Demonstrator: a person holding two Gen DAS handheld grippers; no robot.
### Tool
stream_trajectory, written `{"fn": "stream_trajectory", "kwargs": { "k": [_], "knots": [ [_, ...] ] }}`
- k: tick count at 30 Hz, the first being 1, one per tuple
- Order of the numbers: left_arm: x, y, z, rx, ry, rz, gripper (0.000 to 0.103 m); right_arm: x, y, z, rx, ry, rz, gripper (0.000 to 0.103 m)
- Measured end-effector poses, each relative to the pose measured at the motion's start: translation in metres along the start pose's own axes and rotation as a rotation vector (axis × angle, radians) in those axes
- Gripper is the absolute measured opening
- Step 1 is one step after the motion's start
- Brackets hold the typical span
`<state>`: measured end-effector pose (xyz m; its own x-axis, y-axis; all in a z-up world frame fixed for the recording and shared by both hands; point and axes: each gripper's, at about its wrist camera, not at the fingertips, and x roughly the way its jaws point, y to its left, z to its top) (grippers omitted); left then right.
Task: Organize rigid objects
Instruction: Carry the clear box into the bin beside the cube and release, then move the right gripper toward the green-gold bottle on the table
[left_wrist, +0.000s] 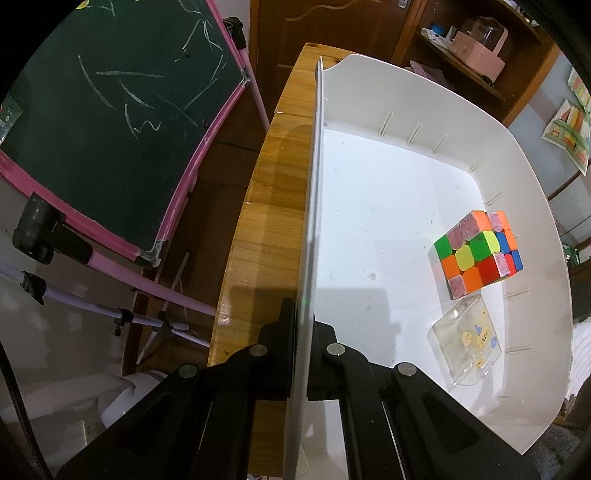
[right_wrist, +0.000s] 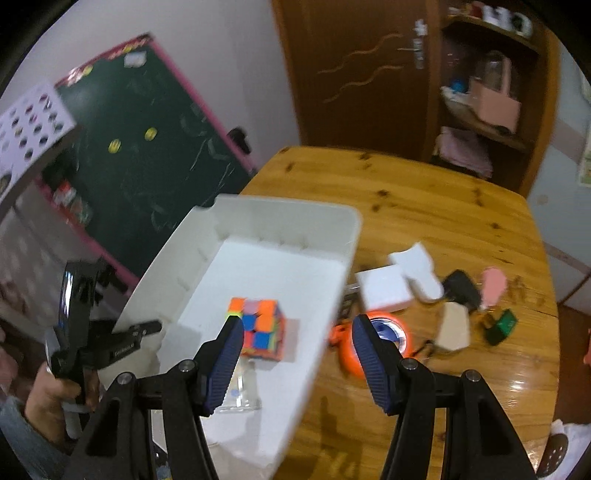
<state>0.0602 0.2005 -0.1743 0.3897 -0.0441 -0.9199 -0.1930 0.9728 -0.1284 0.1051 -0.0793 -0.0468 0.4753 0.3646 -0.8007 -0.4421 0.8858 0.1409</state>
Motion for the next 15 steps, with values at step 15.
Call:
{"fn": "stream_trajectory", "kwargs": {
  "k": [15],
  "knots": [
    [0.0, -0.002, -0.001, 0.006, -0.003, 0.009, 0.003, -0.053, -0.079, 0.002, 0.125, -0.111, -0.116, 0.062]
  ]
}}
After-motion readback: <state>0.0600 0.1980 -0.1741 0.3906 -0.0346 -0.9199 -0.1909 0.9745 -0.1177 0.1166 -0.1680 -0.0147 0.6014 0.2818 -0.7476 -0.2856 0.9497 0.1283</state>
